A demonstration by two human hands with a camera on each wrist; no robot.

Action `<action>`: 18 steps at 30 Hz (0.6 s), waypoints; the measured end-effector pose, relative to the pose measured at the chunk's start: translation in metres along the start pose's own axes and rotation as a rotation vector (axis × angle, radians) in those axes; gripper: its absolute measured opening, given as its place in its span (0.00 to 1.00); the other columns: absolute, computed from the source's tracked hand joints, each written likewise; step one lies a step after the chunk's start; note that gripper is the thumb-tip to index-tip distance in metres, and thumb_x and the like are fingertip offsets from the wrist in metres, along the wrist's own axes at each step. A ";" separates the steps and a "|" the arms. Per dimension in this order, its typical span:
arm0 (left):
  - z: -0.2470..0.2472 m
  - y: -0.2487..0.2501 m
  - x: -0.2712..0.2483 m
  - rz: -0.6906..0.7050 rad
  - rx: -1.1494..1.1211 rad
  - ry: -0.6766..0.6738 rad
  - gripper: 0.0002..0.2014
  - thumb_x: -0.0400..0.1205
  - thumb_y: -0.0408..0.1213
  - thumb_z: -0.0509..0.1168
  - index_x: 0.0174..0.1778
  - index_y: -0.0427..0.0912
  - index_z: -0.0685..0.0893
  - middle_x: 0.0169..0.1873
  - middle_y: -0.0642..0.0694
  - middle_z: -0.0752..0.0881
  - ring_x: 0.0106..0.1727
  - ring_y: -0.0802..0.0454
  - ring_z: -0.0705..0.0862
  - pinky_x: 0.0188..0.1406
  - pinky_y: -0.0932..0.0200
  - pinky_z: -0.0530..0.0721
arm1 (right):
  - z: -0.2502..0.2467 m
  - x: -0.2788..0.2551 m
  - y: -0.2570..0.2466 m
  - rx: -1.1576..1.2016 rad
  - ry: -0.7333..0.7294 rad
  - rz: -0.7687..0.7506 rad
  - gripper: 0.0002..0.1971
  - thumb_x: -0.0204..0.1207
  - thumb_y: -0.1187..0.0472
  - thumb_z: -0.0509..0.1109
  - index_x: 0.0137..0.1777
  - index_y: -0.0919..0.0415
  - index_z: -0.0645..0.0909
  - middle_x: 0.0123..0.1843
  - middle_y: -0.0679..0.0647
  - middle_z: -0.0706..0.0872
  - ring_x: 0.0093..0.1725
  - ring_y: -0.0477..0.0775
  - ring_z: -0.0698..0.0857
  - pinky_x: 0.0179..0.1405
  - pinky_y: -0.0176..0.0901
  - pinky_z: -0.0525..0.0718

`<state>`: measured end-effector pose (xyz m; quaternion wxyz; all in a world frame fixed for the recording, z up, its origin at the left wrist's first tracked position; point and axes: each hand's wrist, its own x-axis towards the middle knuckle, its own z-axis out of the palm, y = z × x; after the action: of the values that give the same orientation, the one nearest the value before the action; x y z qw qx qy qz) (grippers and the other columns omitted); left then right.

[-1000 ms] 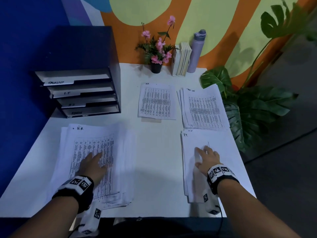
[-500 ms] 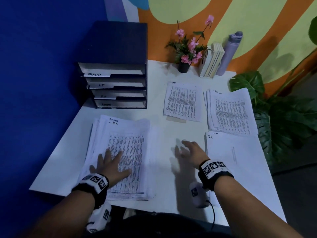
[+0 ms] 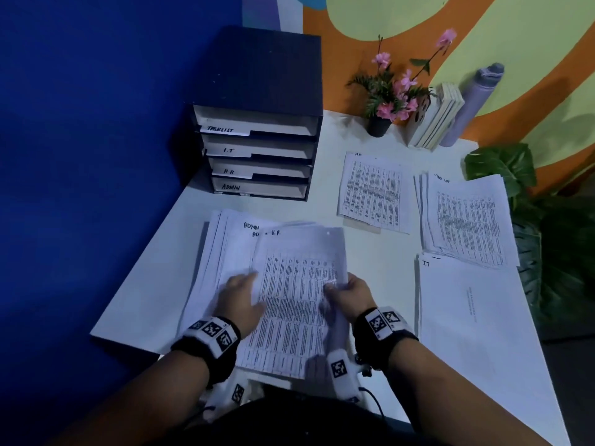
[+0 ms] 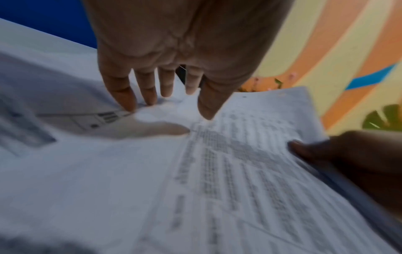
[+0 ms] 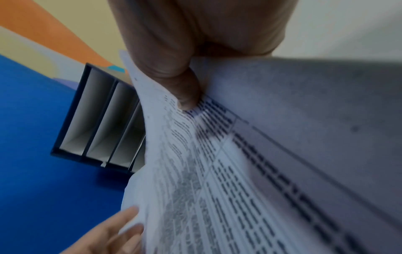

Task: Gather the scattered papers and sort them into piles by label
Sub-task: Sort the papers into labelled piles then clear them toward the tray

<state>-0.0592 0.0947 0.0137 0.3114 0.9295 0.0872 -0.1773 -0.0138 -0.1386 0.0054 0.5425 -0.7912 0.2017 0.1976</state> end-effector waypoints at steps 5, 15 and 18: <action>-0.020 -0.014 0.018 -0.234 -0.230 0.059 0.28 0.84 0.42 0.62 0.79 0.37 0.66 0.72 0.36 0.77 0.71 0.40 0.77 0.69 0.52 0.73 | -0.018 0.007 0.002 0.061 0.075 0.042 0.11 0.74 0.65 0.75 0.35 0.62 0.76 0.28 0.59 0.79 0.31 0.57 0.77 0.35 0.55 0.82; -0.024 -0.028 0.028 -0.222 -0.274 0.034 0.29 0.81 0.44 0.65 0.79 0.45 0.67 0.75 0.47 0.76 0.74 0.46 0.75 0.74 0.50 0.72 | -0.032 0.014 0.015 0.085 0.098 0.064 0.10 0.74 0.65 0.75 0.33 0.61 0.79 0.27 0.55 0.80 0.31 0.54 0.78 0.36 0.48 0.79; -0.025 -0.011 0.021 -0.148 -0.385 0.031 0.21 0.86 0.37 0.60 0.76 0.42 0.72 0.66 0.53 0.78 0.72 0.47 0.75 0.67 0.59 0.70 | -0.033 0.016 0.012 0.049 0.077 0.052 0.10 0.74 0.61 0.75 0.35 0.60 0.79 0.26 0.54 0.79 0.29 0.54 0.78 0.35 0.47 0.78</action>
<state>-0.0361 0.1196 0.0186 0.4680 0.8466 0.1922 -0.1655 -0.0039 -0.1758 -0.0014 0.5481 -0.7793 0.2477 0.1762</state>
